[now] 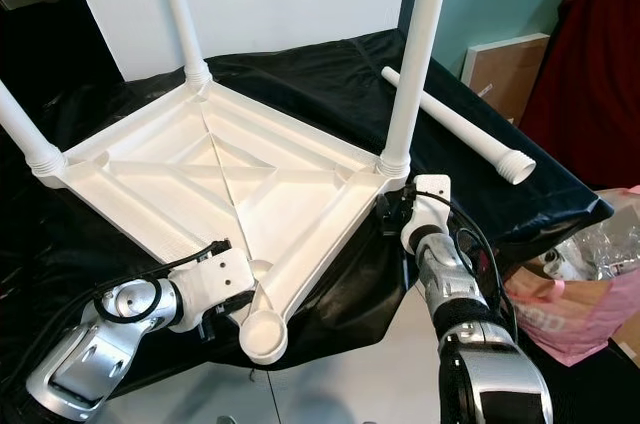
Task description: Building children table
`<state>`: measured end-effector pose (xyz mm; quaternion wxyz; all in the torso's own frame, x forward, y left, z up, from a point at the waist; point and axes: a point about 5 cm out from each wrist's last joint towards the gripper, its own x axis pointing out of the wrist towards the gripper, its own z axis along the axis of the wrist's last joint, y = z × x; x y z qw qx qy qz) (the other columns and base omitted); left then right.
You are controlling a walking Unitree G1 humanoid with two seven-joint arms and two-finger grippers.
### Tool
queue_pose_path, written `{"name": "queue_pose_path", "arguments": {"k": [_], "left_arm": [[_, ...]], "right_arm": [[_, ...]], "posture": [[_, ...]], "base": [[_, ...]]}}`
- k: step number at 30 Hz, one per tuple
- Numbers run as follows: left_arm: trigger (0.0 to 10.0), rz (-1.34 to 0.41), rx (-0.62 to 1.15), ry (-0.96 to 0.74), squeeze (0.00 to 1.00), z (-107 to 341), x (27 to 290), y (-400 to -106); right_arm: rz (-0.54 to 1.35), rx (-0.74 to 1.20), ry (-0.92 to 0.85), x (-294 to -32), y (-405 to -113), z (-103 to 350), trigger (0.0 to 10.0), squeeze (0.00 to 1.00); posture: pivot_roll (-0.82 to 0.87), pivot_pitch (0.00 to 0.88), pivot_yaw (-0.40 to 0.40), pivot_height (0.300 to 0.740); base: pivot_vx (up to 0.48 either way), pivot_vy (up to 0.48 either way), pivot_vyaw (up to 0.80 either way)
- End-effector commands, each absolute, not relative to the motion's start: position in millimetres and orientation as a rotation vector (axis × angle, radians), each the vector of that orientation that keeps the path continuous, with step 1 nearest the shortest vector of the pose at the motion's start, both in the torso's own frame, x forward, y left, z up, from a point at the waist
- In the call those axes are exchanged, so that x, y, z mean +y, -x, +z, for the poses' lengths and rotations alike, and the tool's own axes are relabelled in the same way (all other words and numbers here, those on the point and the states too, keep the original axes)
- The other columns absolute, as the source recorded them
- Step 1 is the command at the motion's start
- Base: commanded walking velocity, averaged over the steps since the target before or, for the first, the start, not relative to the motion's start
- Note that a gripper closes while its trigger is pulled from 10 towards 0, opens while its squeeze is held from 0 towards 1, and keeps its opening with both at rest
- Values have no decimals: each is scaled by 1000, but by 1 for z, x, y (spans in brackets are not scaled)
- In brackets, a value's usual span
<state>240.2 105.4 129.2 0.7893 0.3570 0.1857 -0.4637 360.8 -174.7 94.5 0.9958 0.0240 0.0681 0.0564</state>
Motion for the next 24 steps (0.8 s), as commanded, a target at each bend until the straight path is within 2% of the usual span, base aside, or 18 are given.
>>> {"name": "queue_pose_path", "arguments": {"k": [1, 6, 10, 14, 21, 24], "left_arm": [[10000, -1143, 371, -737, 0, 125, 80, -228], [10000, -1096, 366, -739, 0, 127, 80, -234], [10000, -1024, 370, -751, 0, 129, 90, -243], [10000, -898, 371, -780, 0, 138, 114, -261], [10000, -740, 308, -744, 0, 162, 137, -285], [10000, -601, 273, -710, 0, 178, 158, -311]], "right_arm": [[282, 116, -28, -138, -365, 100, 10000, 0], [289, 124, -18, -136, -364, 97, 10000, 0], [230, 111, 3, -149, -358, 91, 10000, 0], [150, 70, 36, -168, -348, 87, 10000, 0], [100, 23, 42, -183, -333, 85, 10000, 0], [80, 1, 35, -190, -319, 84, 10000, 0]], "posture": [[-41, 53, 1, 740], [-39, 55, -1, 740], [-34, 56, -10, 740], [-39, 60, -6, 740], [-50, 64, -1, 740], [-56, 61, 5, 740]], "base": [[0, 0, 0], [0, 0, 0], [0, 0, 0], [0, 0, 0], [0, 0, 0], [0, 0, 0]]}}
